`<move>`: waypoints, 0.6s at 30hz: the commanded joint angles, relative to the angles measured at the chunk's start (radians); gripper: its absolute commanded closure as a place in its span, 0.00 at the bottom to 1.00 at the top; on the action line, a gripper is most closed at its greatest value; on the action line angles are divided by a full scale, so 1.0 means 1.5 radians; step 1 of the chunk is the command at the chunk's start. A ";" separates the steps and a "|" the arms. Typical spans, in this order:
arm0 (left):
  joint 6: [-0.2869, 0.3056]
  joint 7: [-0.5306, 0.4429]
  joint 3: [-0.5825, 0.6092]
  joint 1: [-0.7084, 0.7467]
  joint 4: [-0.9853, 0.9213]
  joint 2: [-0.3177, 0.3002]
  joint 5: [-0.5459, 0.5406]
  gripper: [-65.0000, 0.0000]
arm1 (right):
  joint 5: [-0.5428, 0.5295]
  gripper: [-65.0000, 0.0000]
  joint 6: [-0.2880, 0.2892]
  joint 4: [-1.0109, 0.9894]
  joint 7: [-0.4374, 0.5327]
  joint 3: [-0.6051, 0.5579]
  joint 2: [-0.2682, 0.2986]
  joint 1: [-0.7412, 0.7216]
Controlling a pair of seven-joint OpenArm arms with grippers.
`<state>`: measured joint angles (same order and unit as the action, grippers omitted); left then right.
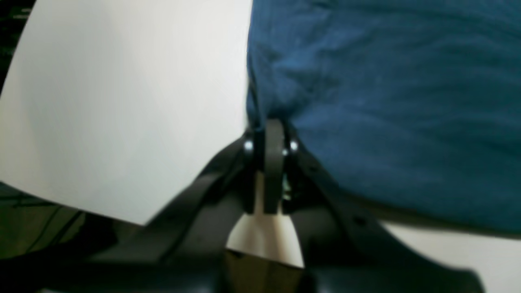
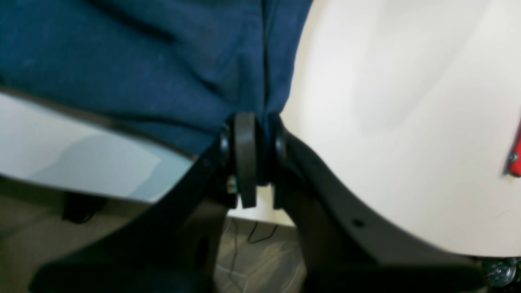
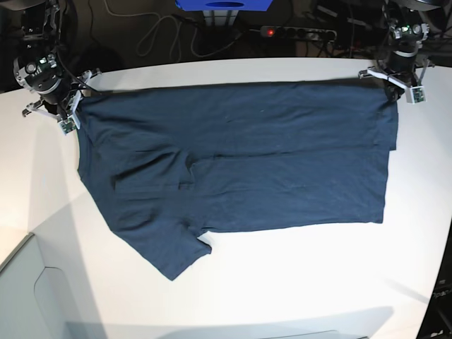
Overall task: Fold the T-shirt properly
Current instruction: 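Pull the folded edge back with both grippers to flatten the shirt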
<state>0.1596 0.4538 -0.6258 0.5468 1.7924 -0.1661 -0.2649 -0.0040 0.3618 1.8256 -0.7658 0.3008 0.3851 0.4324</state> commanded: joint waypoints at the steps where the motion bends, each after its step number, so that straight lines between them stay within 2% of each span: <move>1: -0.002 -0.010 -0.006 0.016 0.017 -0.006 -0.003 1.00 | -0.001 1.00 0.001 0.012 0.007 0.006 0.011 0.005; 18: -0.002 -0.008 -0.005 0.071 0.013 -0.007 0.001 1.00 | 0.001 0.99 0.001 0.007 -0.001 0.007 0.008 0.024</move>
<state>0.1616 0.4606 -0.6254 0.6422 1.7950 -0.1661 -0.2615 -0.0036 0.3614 1.8225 -0.7757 0.3012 0.3843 0.4690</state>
